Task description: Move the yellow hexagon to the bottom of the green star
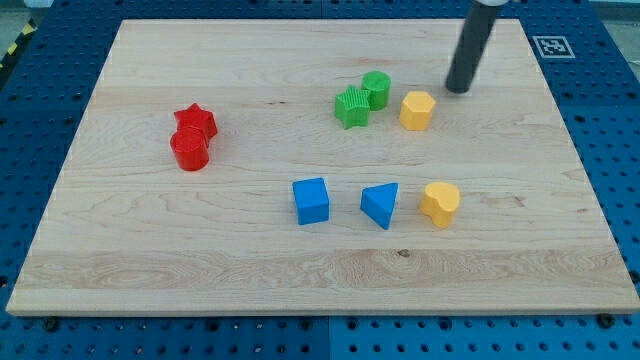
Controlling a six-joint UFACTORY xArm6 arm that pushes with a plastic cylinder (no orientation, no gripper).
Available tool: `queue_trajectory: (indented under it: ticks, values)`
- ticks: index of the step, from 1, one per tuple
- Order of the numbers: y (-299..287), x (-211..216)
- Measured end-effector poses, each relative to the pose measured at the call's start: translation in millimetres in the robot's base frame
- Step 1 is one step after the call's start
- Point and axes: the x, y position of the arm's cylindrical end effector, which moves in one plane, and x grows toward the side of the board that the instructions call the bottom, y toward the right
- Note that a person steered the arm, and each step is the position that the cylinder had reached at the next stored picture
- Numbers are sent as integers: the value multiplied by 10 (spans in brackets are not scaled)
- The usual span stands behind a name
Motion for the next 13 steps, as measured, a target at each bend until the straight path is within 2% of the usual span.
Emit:
queue_trajectory:
  ticks: [1,3,6,8,10,11,13]
  values:
    - [-354,0]
    - [-352,60]
    - [-440,604]
    - [27,869]
    - [24,1104]
    - [-104,1104]
    - [-730,1102]
